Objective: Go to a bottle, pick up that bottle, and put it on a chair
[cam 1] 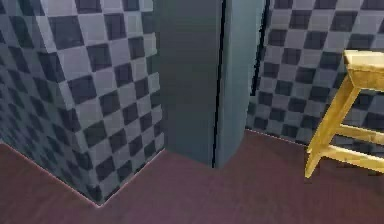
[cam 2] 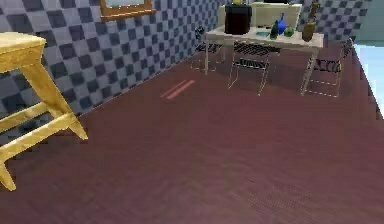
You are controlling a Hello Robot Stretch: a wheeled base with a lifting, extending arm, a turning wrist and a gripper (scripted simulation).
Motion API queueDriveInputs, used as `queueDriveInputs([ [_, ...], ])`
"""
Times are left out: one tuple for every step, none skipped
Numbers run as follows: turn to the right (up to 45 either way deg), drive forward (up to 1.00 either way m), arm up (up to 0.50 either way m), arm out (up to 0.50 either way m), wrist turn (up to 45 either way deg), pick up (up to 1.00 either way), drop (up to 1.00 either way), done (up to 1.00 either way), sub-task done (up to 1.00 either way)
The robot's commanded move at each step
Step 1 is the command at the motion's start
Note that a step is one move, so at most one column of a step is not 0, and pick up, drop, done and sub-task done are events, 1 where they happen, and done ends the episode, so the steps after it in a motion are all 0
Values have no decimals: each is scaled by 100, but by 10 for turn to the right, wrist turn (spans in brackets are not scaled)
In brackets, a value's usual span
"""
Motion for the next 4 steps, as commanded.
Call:
queueDriveInputs([
  [450,0,0,0,0,0,0,0,0],
  [450,0,0,0,0,0,0,0,0],
  [300,0,0,0,0,0,0,0,0],
  [30,0,0,0,0,0,0,0,0],
])
